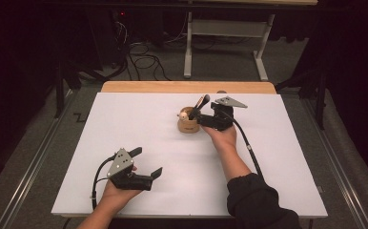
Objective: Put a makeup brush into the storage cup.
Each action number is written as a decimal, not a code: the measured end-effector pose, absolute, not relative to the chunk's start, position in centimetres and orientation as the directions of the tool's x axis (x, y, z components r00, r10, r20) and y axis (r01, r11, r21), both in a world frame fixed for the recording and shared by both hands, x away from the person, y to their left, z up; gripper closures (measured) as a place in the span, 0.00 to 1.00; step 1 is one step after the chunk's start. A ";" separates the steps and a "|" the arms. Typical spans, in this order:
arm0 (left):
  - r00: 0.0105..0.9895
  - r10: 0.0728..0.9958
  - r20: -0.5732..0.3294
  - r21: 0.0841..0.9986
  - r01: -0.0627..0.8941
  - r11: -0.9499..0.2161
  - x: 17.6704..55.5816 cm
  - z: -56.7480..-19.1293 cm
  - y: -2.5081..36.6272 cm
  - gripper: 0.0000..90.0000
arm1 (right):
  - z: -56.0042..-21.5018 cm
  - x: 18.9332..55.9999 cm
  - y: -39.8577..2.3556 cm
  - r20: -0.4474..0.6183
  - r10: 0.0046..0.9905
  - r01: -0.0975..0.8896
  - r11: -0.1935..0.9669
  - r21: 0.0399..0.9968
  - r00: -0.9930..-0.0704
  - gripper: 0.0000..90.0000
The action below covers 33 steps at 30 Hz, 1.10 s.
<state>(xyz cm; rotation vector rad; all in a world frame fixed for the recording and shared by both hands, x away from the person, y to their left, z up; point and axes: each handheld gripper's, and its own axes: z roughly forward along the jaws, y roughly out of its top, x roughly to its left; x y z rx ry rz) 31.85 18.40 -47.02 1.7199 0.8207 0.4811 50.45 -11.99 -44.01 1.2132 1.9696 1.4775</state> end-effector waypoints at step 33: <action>0.663 0.743 -0.092 0.950 0.283 -0.134 32.0 -46.8 18.7 0.00 | -43.4 47.7 -13.3 0.155 0.796 0.401 0.118 0.909 -0.585 0.00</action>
